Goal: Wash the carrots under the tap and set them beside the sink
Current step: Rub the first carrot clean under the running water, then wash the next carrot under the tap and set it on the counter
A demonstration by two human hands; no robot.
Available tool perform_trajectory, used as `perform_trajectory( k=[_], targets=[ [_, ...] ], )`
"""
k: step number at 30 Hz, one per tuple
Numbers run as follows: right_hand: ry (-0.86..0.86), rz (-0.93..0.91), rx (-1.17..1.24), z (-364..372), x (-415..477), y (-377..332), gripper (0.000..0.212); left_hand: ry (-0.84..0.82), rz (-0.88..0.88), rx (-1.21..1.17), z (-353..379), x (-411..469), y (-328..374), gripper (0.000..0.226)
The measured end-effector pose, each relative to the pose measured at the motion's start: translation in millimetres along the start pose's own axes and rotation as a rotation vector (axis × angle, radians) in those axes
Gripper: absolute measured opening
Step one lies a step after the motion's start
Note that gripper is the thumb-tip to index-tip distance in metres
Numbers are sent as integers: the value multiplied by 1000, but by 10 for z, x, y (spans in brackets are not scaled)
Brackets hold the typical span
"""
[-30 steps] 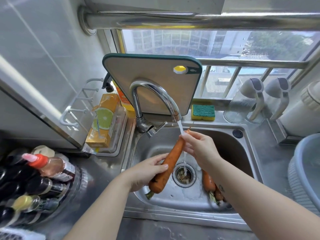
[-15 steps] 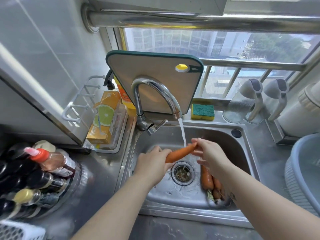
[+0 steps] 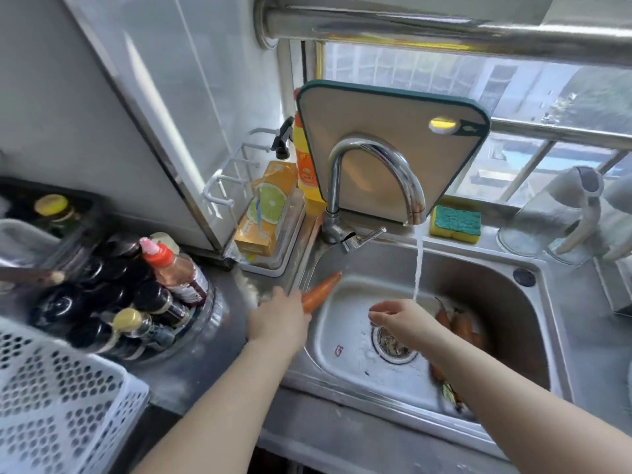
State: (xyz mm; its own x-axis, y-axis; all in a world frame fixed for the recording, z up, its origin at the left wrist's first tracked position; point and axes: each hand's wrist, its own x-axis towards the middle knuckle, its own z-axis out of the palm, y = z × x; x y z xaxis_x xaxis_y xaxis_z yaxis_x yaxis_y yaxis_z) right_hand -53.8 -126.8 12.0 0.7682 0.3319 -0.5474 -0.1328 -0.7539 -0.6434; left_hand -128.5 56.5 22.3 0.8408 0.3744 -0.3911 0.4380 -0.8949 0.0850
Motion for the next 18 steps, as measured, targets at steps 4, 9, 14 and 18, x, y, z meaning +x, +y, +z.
perform_trajectory(
  k=[4, 9, 14, 18],
  targets=[
    [-35, 6, 35, 127, 57, -91, 25, -6, -137, -93, 159, -5, -352, 42],
    [-58, 15, 35, 230, 131, -99, 20, -20, -187, -143, 309, 63, -444, 40],
    [-61, 30, 48, 232, 179, -31, 14, -4, -181, -142, 363, 116, -436, 40],
    [-63, 69, 48, 193, 215, 157, 16, 127, -91, 18, 277, 132, -294, 47]
  ],
)
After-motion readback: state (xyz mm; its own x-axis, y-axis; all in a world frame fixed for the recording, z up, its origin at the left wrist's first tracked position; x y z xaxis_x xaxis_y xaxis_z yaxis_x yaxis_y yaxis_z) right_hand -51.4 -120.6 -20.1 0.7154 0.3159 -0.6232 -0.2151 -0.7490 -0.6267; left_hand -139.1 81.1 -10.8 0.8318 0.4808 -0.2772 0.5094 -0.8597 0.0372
